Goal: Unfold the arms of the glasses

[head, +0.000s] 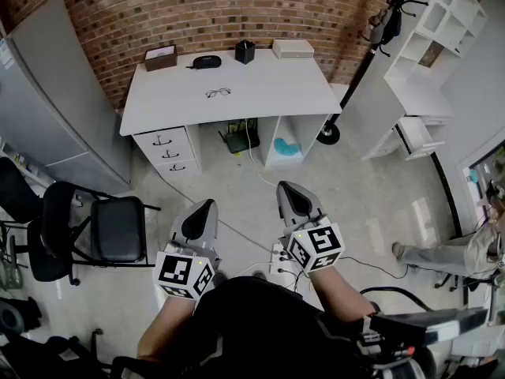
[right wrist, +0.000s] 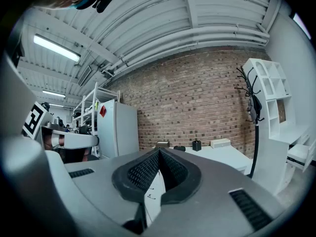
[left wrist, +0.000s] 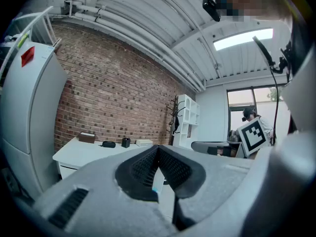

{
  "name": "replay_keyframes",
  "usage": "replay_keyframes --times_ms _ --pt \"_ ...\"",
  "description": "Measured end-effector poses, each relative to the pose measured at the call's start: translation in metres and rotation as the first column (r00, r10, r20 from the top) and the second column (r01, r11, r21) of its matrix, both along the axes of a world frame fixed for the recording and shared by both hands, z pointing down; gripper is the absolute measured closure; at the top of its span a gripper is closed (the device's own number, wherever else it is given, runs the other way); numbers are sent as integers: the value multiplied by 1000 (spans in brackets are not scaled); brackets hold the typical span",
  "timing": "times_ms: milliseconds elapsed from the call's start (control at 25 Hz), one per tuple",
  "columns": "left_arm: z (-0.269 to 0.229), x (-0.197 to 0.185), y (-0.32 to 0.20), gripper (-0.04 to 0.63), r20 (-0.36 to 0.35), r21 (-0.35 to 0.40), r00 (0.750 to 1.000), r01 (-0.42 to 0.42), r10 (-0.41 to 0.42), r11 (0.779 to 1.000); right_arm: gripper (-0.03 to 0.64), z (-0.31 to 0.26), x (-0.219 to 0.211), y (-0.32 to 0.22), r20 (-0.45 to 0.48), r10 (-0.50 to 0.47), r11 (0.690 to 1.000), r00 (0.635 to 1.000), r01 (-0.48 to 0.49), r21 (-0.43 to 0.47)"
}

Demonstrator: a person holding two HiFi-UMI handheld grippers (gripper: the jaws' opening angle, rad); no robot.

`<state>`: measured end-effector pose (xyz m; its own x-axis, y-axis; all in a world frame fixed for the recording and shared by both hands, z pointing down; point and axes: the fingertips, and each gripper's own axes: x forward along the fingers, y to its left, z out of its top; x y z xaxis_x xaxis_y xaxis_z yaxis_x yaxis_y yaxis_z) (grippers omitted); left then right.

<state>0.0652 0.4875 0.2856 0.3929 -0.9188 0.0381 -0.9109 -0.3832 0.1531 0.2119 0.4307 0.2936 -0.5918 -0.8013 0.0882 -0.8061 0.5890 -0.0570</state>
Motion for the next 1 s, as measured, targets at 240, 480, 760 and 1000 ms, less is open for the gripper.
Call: replay_keyframes --times_ms 240,480,760,1000 --pt "0 -5 4 586 -3 -1 1000 16 -16 1000 611 0 0 3 2 5 1000 1000 -5 -4" --pt "-3 -10 7 587 -7 5 999 32 -32 999 611 -6 -1 4 7 4 1000 1000 -5 12" --pt "0 -32 9 586 -19 2 998 57 -57 998 611 -9 -16 14 -24 7 999 1000 -6 47" --pt "3 -52 10 586 -28 6 999 43 -43 999 610 -3 -26 18 -35 38 999 999 -38 14"
